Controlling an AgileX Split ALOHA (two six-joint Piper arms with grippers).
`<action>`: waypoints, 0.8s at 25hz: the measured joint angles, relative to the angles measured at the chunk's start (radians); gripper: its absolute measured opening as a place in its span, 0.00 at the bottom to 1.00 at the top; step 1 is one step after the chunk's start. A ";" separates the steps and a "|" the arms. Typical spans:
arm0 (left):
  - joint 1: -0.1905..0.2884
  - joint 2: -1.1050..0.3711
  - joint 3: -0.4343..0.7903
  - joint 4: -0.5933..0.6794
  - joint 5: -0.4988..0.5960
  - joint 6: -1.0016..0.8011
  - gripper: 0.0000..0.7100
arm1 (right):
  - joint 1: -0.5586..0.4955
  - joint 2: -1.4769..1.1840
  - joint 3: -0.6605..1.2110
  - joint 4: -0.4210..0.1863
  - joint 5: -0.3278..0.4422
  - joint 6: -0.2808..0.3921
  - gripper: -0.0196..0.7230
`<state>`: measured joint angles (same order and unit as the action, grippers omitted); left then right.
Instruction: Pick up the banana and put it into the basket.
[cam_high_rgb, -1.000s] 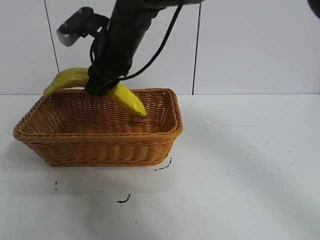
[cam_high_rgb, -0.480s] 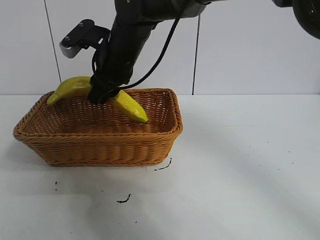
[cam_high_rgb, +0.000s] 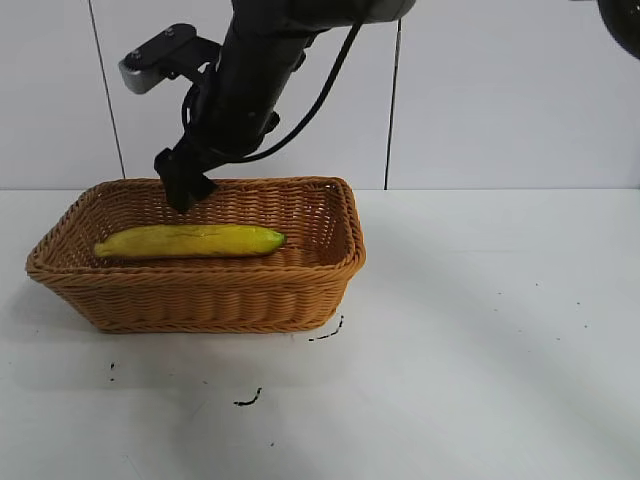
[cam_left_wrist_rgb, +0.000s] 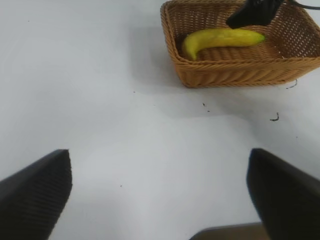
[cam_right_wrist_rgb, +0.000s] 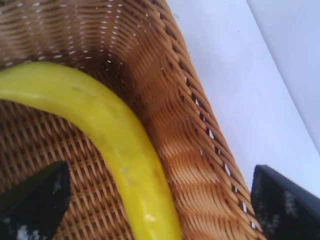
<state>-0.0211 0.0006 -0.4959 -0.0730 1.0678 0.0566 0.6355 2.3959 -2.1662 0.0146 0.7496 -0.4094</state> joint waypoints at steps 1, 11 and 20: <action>0.000 0.000 0.000 0.000 0.000 0.000 0.97 | -0.001 -0.016 0.000 0.000 0.013 0.068 0.96; 0.000 0.000 0.000 0.001 0.000 0.000 0.97 | -0.192 -0.096 -0.063 -0.015 0.274 0.381 0.96; 0.000 0.000 0.000 0.001 0.000 0.000 0.97 | -0.497 -0.097 -0.064 -0.015 0.437 0.433 0.96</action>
<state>-0.0211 0.0006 -0.4959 -0.0721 1.0678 0.0566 0.1389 2.2988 -2.2303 0.0000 1.1863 0.0239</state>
